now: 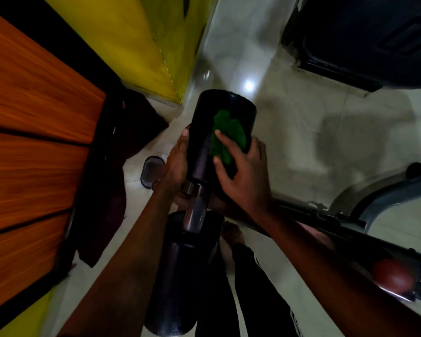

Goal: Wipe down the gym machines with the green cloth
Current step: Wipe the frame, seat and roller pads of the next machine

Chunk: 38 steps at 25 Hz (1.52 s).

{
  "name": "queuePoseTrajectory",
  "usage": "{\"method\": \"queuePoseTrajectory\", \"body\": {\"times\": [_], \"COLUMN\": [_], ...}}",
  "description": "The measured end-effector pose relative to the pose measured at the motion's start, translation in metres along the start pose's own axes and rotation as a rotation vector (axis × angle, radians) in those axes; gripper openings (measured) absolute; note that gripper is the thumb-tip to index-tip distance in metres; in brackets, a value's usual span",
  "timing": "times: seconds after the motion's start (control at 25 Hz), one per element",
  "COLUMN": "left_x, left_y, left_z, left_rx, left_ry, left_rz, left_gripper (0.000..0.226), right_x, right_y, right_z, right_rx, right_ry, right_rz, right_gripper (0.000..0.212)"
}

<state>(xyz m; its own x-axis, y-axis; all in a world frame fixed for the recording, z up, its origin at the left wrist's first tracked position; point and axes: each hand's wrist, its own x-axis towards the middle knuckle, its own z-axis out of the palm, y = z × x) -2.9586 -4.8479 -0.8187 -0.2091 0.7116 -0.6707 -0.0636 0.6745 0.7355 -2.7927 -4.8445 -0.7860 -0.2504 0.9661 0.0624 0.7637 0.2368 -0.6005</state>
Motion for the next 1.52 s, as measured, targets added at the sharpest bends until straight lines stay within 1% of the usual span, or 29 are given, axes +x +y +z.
{"method": "queuePoseTrajectory", "body": {"times": [0.04,0.08,0.12,0.24,0.32,0.36,0.44,0.48,0.56,0.6,0.68,0.76,0.88,0.96,1.04,1.08,1.12,1.2,1.24,1.28,1.36,1.44,1.52], "left_x": [0.002,0.006,0.008,0.008,0.011,0.012,0.010,0.007,-0.006,-0.013,-0.023,-0.022,-0.015,-0.008,-0.002,0.001,0.004,-0.001,-0.007,-0.013,-0.024,-0.027,-0.021], "left_y": [-0.002,-0.004,-0.006,-0.002,-0.008,-0.008,-0.004,0.001,0.012,0.017,0.021,0.014,0.011,0.004,0.001,0.000,-0.002,0.001,0.004,0.006,0.004,0.003,0.007], "left_z": [-0.001,-0.001,-0.002,-0.001,-0.001,-0.003,-0.005,-0.005,-0.001,0.006,0.024,0.033,0.022,0.012,0.004,0.001,0.000,0.001,0.005,0.014,0.034,0.044,0.037], "left_rx": [-0.012,-0.028,-0.045,-0.056,-0.041,-0.018,0.025,0.071,0.196,0.235,0.273,0.303,0.241,0.180,0.139,0.126,0.133,0.298,0.364,0.396,0.452,0.528,0.442], "left_ry": [-0.011,-0.024,-0.015,-0.002,-0.004,0.005,0.079,0.149,0.295,0.310,0.277,0.283,0.261,0.197,0.108,0.098,0.126,0.291,0.344,0.341,0.316,0.343,0.320], "left_rz": [-0.015,-0.013,-0.017,0.003,0.000,-0.002,-0.031,0.001,0.146,0.170,0.087,0.088,0.090,0.046,-0.036,-0.038,0.000,0.217,0.323,0.369,0.297,0.237,0.218], "left_gripper": [0.085,0.086,0.085,0.065,0.059,0.058,0.053,0.047,0.039,0.040,0.052,0.058,0.051,0.051,0.062,0.067,0.063,0.044,0.041,0.044,0.061,0.075,0.078], "right_x": [-0.006,-0.001,0.011,0.051,0.043,0.028,-0.009,-0.023,-0.028,-0.020,0.003,0.035,0.064,0.058,0.038,0.032,0.031,0.047,0.057,0.067,0.072,0.057,0.029], "right_y": [0.003,0.006,0.009,0.016,0.010,0.004,-0.009,-0.011,-0.003,0.001,0.008,0.008,0.003,0.001,0.005,0.007,0.009,0.010,0.010,0.009,0.009,0.006,0.002], "right_z": [0.000,-0.001,-0.001,0.001,0.005,0.005,0.007,0.008,0.009,0.008,0.007,0.003,-0.001,-0.002,-0.001,0.000,0.002,0.006,0.008,0.010,0.012,0.012,0.011], "right_rx": [-0.019,-0.025,-0.016,0.074,0.110,0.108,0.056,0.029,0.017,0.037,0.079,0.110,0.069,0.088,0.137,0.160,0.180,0.196,0.190,0.187,0.209,0.259,0.305], "right_ry": [-0.022,-0.022,0.004,0.113,0.151,0.139,0.051,0.006,-0.020,-0.010,0.050,0.104,0.100,0.088,0.104,0.119,0.131,0.168,0.194,0.223,0.254,0.259,0.225], "right_rz": [-0.047,-0.048,0.001,0.197,0.219,0.199,0.120,0.073,0.027,0.032,0.090,0.157,0.157,0.155,0.208,0.230,0.250,0.284,0.308,0.338,0.384,0.386,0.370], "right_gripper": [0.051,0.051,0.051,0.052,0.052,0.052,0.053,0.052,0.051,0.049,0.048,0.048,0.048,0.050,0.052,0.052,0.051,0.050,0.049,0.048,0.048,0.049,0.050]}}
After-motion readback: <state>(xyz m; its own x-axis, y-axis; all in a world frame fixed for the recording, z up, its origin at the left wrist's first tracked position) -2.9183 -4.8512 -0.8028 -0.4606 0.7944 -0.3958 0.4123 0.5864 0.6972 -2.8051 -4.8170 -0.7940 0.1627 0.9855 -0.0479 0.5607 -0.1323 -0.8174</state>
